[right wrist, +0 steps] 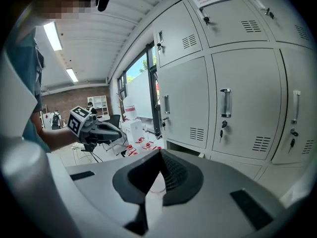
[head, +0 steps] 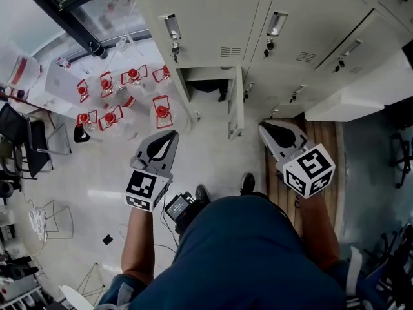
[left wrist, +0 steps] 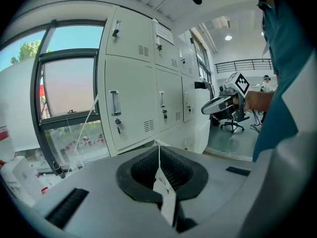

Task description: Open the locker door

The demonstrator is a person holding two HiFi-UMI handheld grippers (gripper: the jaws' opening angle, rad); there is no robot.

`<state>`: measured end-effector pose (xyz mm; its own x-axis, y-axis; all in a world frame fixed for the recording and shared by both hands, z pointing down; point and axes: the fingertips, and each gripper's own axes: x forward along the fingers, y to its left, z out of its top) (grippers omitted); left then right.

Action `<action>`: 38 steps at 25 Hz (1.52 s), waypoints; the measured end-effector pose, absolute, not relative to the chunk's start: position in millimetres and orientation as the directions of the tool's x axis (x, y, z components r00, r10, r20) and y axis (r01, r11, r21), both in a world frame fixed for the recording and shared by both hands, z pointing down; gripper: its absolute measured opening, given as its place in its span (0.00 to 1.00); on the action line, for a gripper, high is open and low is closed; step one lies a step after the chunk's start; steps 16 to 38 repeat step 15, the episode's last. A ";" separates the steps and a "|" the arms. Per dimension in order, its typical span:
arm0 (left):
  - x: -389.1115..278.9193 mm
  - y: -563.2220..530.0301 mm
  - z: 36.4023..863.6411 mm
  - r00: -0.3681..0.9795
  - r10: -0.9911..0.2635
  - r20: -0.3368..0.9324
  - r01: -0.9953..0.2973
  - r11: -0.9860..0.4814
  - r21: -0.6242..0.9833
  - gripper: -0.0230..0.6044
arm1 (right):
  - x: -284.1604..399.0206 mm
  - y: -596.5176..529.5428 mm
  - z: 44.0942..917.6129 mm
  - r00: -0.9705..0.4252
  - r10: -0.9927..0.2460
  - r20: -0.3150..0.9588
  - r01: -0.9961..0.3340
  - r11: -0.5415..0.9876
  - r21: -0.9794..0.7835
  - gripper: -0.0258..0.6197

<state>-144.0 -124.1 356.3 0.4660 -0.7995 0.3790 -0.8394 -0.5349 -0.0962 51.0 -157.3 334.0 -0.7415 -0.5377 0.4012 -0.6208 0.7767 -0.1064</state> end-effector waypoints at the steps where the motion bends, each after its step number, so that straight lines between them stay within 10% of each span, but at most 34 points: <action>1: -144.3 -124.2 354.2 0.465 -0.801 0.376 -0.841 -0.533 -0.096 0.08 | 51.3 -158.2 332.9 -0.741 -0.539 0.401 -0.622 0.776 -0.105 0.09; 38: -145.0 -129.6 349.6 0.460 -0.812 0.359 -0.849 -0.520 -0.090 0.08 | 60.2 -163.3 335.8 -0.727 -0.550 0.411 -0.637 0.764 -0.103 0.09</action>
